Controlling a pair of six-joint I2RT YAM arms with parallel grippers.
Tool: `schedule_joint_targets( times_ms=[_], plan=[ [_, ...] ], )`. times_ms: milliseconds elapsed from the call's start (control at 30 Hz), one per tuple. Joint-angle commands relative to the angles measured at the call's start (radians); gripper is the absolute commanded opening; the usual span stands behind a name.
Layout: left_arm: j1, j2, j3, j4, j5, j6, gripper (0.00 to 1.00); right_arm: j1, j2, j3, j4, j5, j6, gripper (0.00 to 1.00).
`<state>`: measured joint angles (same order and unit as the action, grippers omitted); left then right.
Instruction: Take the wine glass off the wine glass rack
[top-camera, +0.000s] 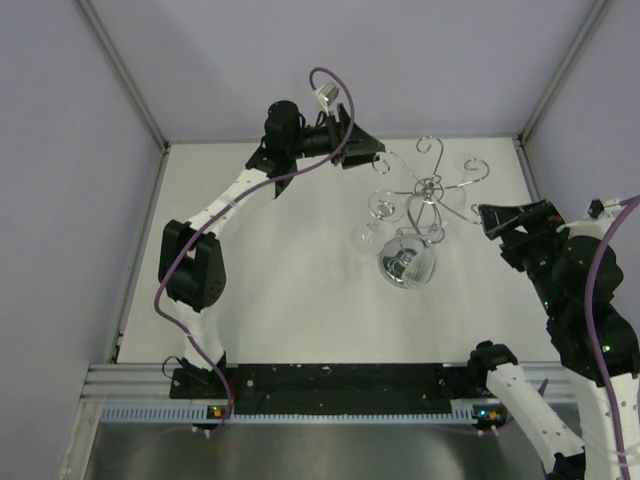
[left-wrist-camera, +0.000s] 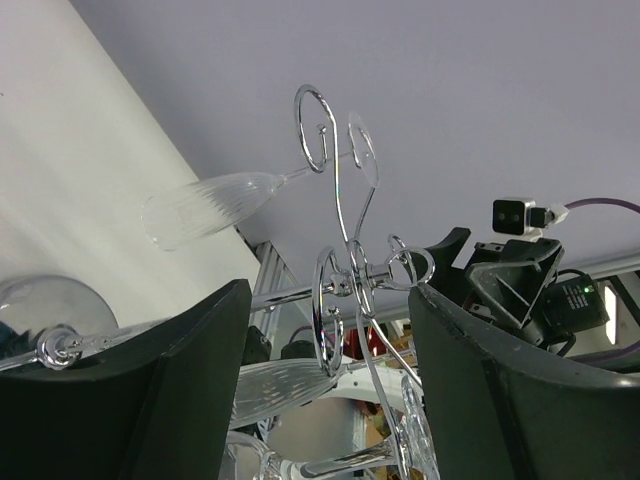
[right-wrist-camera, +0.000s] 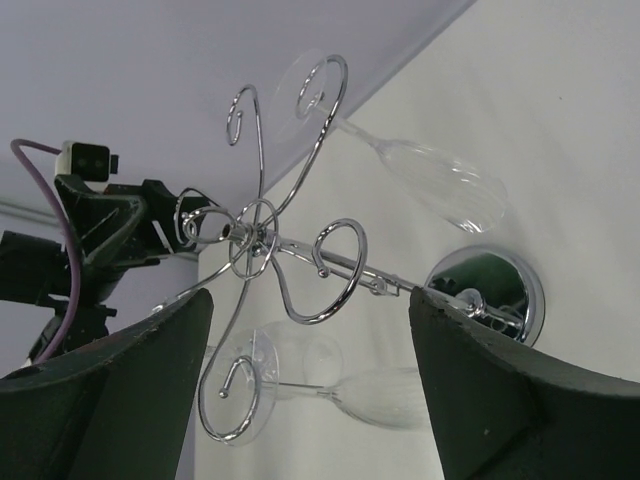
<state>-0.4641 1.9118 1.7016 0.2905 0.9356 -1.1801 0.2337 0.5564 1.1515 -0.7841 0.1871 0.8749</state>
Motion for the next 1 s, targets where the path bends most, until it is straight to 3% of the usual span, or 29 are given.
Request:
schedule_joint_targets(
  times_ms=[0,433,767,967],
  plan=[
    [-0.008,-0.002,0.036,0.010,0.023,0.017,0.69,0.009,0.000,-0.007,0.075,0.023,0.033,0.79],
    [-0.015,-0.010,0.030,-0.004,0.052,0.020,0.52,0.009,0.007,-0.042,0.111,0.031,0.053,0.78],
    [-0.015,0.000,0.030,0.001,0.068,0.014,0.31,0.009,0.019,-0.067,0.141,0.040,0.084,0.74],
    [-0.015,0.003,0.029,0.016,0.069,0.004,0.24,0.007,0.019,-0.075,0.157,0.061,0.098,0.68]
  ],
)
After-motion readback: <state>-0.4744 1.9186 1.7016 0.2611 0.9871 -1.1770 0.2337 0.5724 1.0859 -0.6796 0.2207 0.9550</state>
